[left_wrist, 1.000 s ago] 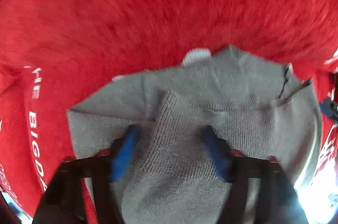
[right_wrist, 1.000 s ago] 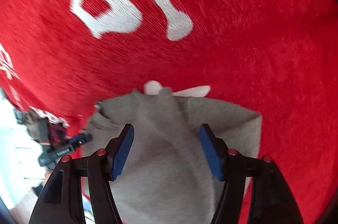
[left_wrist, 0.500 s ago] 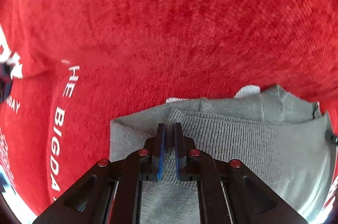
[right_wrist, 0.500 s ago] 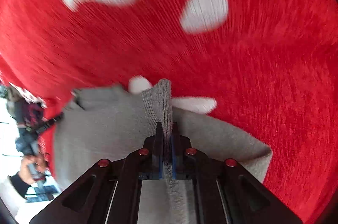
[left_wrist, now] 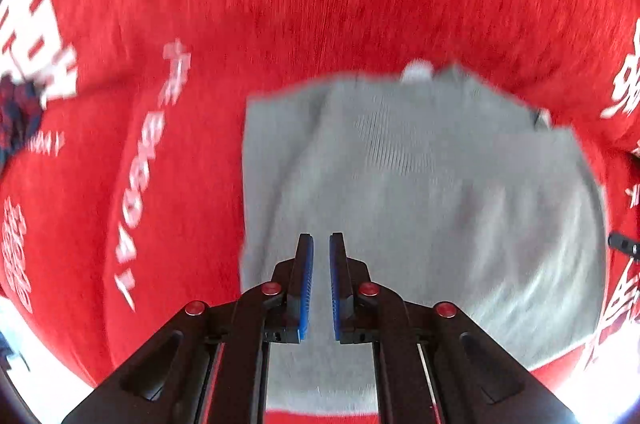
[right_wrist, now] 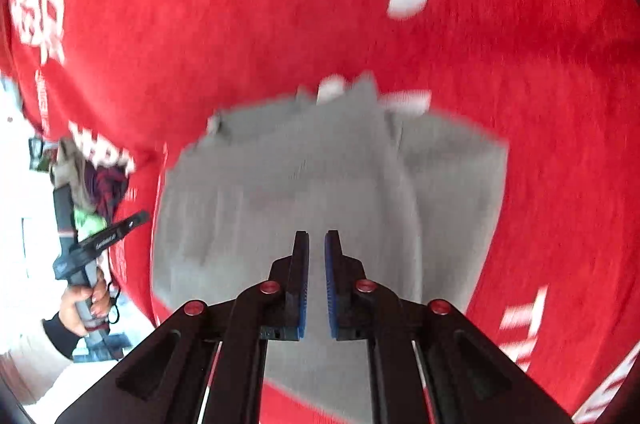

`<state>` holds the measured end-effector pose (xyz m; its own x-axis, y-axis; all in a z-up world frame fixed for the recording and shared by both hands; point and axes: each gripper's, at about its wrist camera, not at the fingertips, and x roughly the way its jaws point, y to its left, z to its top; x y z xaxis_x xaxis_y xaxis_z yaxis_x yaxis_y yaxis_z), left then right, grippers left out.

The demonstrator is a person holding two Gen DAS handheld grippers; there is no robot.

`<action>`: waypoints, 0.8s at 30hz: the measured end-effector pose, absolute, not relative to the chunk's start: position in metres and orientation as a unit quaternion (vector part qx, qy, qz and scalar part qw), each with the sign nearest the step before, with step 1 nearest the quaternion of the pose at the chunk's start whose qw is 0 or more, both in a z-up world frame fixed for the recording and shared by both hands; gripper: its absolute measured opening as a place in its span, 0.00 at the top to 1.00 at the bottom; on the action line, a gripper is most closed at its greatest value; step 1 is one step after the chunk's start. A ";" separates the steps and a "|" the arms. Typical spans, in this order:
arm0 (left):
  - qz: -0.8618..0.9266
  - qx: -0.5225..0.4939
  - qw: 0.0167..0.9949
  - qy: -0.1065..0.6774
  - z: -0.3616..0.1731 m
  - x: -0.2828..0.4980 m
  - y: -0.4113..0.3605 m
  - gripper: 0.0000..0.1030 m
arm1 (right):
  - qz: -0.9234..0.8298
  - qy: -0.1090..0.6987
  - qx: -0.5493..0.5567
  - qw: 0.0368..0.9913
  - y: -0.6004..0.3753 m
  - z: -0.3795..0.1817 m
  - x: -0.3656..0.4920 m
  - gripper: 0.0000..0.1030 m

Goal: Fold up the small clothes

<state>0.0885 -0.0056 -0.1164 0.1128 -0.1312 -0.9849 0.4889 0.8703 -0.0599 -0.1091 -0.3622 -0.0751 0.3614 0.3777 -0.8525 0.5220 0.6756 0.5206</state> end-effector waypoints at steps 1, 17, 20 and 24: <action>-0.198 0.142 0.726 0.643 -0.127 0.086 0.001 0.91 | -0.050 0.575 0.396 0.714 -0.354 -0.085 -0.116 0.91; -0.182 0.106 0.722 0.659 -0.121 0.053 0.033 0.78 | -0.099 0.555 0.433 0.703 -0.341 -0.088 -0.142 0.92; -0.169 0.118 0.733 0.649 -0.115 0.047 0.031 0.00 | -0.097 0.552 0.432 0.707 -0.327 -0.080 -0.132 0.91; -0.177 0.124 0.738 0.639 -0.121 0.042 0.025 0.01 | -0.100 0.548 0.427 0.712 -0.311 -0.074 -0.121 0.47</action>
<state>0.0421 0.0254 -0.1213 0.1216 -0.1022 -0.9873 0.4193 0.9069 -0.0422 -0.1208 -0.3111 -0.0735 0.3786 0.3260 -0.8663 0.6111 0.6149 0.4984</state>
